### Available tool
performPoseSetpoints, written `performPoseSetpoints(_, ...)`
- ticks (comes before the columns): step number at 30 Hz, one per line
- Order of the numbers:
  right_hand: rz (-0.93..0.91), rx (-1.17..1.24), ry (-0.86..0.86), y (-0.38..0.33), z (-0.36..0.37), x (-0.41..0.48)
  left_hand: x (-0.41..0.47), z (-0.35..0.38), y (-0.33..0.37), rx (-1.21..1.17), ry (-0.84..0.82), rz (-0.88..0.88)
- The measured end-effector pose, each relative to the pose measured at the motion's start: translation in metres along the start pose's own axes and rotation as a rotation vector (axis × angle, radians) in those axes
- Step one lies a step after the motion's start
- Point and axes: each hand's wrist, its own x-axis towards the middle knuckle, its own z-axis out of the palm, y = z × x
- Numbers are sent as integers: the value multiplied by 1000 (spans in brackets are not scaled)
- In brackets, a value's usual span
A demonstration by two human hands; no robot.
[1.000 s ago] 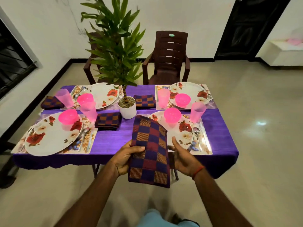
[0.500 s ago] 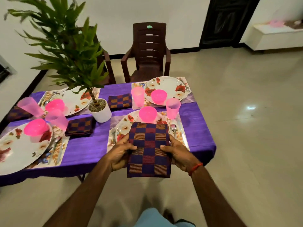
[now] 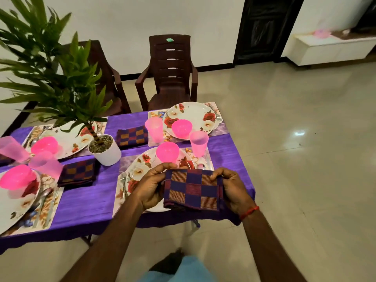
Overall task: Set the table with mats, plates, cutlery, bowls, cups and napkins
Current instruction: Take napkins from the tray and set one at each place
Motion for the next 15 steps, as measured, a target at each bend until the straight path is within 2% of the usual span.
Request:
performPoseSetpoints(2,20,-1,30,0,-10,4,9,2,-7,-60,-6,-44)
performPoseSetpoints(4,18,-5,57,-2,-22,10,21,6,-17,-89,-8,-179)
performPoseSetpoints(6,7,-42,88,-4,-33,18,32,13,-27,-67,-62,-336)
performPoseSetpoints(8,8,-76,145,-8,-45,26,47,20,-33,-11,-125,-407)
performPoseSetpoints(12,64,-29,262,-23,-68,44,88,34,-39,166,-192,-373)
performPoseSetpoints(15,160,58,339,-26,-88,60,119,45,-42,141,-175,-334)
